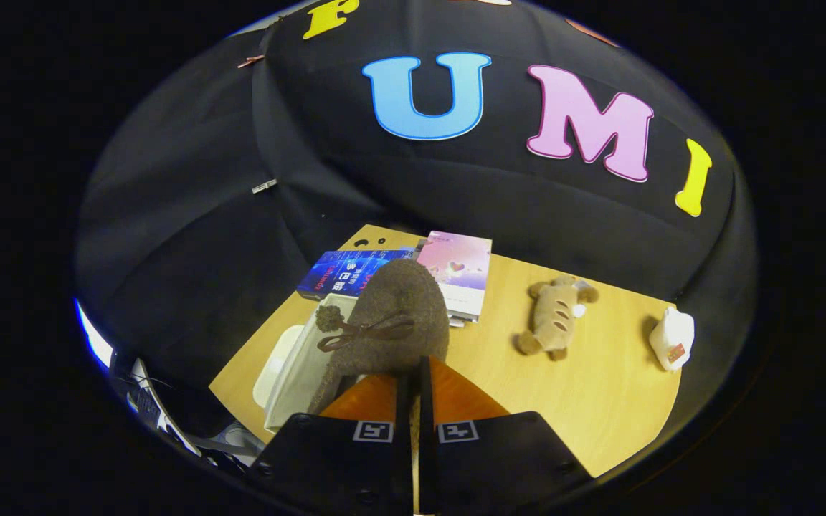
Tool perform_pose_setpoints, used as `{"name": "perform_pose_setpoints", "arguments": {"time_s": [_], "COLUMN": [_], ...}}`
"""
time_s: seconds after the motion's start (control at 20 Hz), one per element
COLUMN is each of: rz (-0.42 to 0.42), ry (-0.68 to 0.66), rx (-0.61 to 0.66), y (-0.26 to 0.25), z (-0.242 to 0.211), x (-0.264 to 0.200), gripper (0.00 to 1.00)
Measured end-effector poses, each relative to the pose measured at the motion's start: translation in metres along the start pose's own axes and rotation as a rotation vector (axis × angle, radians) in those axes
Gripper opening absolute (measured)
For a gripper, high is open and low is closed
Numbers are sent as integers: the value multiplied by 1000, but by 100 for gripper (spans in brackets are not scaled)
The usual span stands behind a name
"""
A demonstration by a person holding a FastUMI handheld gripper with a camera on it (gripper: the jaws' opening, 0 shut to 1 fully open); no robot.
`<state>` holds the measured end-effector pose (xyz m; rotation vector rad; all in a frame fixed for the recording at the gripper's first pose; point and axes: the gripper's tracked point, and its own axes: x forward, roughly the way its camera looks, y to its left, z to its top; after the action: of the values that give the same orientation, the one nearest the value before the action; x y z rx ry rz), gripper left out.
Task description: Open the storage box then place both shoes into the box .Put the left shoe in first, then the right shoe, with the right side of both shoes facing outward in a uniform manner.
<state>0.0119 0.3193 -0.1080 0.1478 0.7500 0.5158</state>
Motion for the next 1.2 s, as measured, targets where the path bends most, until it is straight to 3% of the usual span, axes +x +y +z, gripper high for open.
{"name": "perform_pose_setpoints", "arguments": {"time_s": [0.1,0.15,0.2,0.4,0.9,1.2], "rz": [50,65,70,56,40,-17], "ry": [15,25,18,-14,-29,-90], "rx": [8,17,19,-12,-16,-30], "y": [16,24,25,22,10,-34], "z": [-3,-7,-5,3,0,-7], "x": [7,8,7,8,-1,-29], "gripper": [8,15,34,86,91,98]}}
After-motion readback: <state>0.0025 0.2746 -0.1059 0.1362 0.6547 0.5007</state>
